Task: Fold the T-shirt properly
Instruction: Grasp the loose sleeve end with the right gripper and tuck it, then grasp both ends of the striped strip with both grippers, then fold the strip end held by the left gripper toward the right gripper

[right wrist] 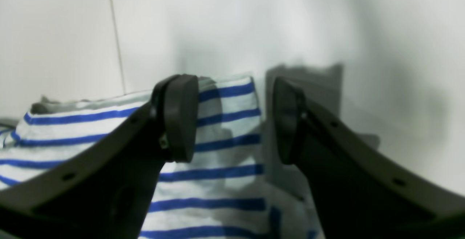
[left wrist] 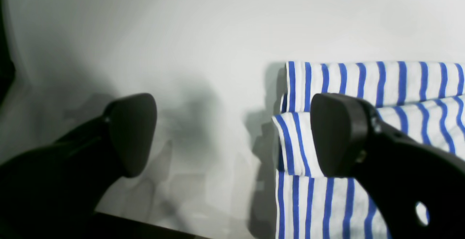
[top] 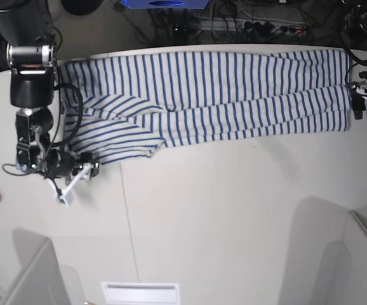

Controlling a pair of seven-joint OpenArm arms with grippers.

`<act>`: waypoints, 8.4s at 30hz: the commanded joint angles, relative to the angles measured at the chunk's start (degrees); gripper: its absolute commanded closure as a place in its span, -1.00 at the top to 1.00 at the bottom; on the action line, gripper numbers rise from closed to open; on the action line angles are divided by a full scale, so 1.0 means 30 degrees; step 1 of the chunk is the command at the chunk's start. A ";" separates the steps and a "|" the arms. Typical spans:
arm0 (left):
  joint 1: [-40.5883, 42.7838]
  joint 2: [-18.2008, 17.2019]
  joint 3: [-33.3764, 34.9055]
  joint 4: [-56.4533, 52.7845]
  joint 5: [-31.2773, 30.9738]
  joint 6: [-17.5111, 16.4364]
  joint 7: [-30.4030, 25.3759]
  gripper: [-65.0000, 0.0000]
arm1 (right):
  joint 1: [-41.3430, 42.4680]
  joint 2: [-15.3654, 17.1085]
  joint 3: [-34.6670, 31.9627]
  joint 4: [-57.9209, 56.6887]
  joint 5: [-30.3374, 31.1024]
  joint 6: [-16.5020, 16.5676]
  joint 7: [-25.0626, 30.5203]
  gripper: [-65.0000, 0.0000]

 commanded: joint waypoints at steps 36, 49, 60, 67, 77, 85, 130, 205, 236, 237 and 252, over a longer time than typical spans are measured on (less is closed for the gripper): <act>-0.0177 -0.0459 -0.0142 0.0027 0.0052 0.0099 -0.0480 1.00 | -0.9840 -0.2682 0.7299 1.8578 0.1342 0.0041 -0.7895 -1.00; -0.0177 -0.0342 0.0034 0.0027 -0.0066 0.0099 -0.0480 1.00 | -1.2887 -0.2360 0.7153 1.7933 0.2016 0.0041 -0.6928 -1.00; -0.0177 -0.0342 0.1206 0.0027 -0.0095 0.0099 -0.0421 1.00 | -1.3942 -0.2184 0.6713 1.8578 0.2103 0.0041 -0.7104 -1.00; -0.0177 0.1270 0.1645 0.0203 -0.0124 0.0099 -0.0480 0.75 | -1.4411 -0.2184 0.6332 1.9017 0.2103 0.0041 -0.6488 -0.47; -0.0617 0.2764 0.1763 -0.1262 0.0081 0.0129 -0.0509 -1.00 | -1.2712 -0.2155 0.6127 1.7230 0.2016 0.0041 -0.5609 -1.00; -0.2815 0.2618 0.1763 -0.5218 0.0081 0.0129 -0.0509 -1.00 | -1.0748 -0.2067 0.5512 1.2570 0.1986 0.0041 -0.4554 -1.00; -0.5071 0.0889 -0.0464 -0.7504 -0.4842 -0.2011 -0.0128 1.00 | -0.8052 -0.2302 0.5131 1.4651 0.2133 0.0012 -0.4877 -1.00; -0.3840 0.3614 1.1345 -0.1438 0.1370 -0.0428 -0.2766 -1.00 | -0.8961 -0.3122 0.5277 1.4710 0.2133 0.0012 -0.4906 -1.00; -0.5892 0.5519 1.5272 -0.2786 0.1400 0.1594 -0.1330 -1.00 | -0.8990 -0.3122 0.5277 1.4622 0.2133 0.0012 -0.4906 -1.00; -0.5892 0.5489 1.5272 -0.2522 0.1400 0.1594 -0.1213 -1.00 | -0.8990 -0.3122 0.5277 1.4622 0.2133 0.0012 -0.4906 -1.00; -0.5423 0.5401 1.5243 -0.0119 0.1400 0.1594 0.1366 -1.00 | -0.8961 -0.3122 0.5277 1.4592 0.2133 0.0012 -0.4906 -1.00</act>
